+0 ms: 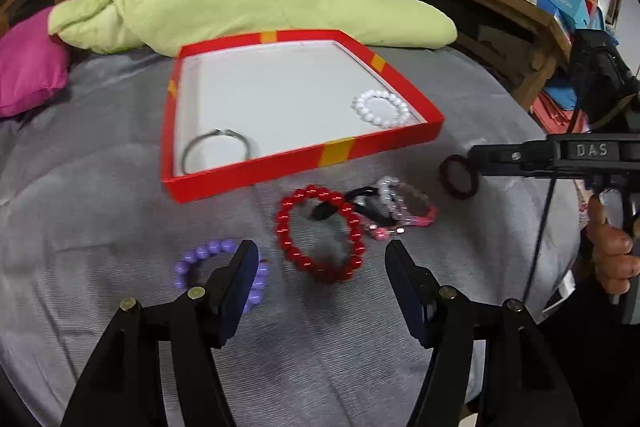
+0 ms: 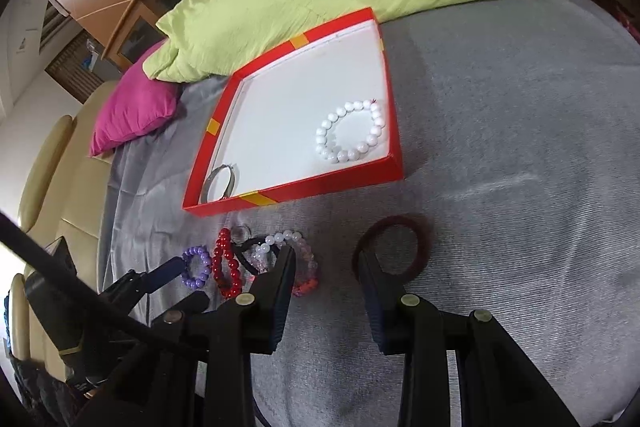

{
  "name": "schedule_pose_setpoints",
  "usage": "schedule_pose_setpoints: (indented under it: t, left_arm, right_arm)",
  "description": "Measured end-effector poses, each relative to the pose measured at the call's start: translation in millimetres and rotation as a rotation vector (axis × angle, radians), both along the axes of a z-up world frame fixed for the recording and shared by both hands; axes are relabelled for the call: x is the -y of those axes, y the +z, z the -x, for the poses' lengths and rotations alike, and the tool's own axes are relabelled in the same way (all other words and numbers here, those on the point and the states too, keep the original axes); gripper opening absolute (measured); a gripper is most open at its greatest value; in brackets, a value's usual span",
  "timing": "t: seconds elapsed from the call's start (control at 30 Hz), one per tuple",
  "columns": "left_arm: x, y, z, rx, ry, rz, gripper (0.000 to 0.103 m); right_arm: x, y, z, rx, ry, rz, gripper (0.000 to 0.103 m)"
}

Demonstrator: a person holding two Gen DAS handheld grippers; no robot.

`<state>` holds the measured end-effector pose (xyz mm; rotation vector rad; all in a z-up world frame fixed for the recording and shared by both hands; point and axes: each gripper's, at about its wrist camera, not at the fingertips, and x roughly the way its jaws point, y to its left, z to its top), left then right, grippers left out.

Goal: Organize jewelry
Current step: 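Grasp the red bead bracelet with the left tool while the right tool grasps the pink crystal bracelet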

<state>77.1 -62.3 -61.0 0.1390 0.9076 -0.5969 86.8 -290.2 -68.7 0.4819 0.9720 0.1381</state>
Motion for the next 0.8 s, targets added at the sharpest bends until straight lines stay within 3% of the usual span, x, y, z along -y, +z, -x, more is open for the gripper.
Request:
schedule_pose_setpoints:
  t: [0.2, 0.5, 0.6, 0.67, 0.8]
  left_arm:
    - [16, -7, -1, -0.025, -0.052, -0.01, 0.067]
    - [27, -21, -11, -0.083, -0.081, 0.0, 0.046]
    - [28, -26, -16, -0.096, -0.077, -0.002, 0.038]
    - [29, -27, -17, -0.091, -0.083, 0.0, 0.031]
    - [26, -29, -18, -0.093, -0.087, -0.003, 0.012]
  right_arm:
    - [-15, -14, -10, -0.045, 0.039, -0.01, 0.035]
    - [-31, -32, -27, -0.091, 0.071, 0.022, 0.035]
    - [-36, -35, -32, -0.085, 0.084, 0.077, 0.023]
    - [-38, -35, -32, -0.08, 0.096, 0.102, 0.008]
    - [-41, -29, -27, -0.045, 0.107, 0.149, 0.008]
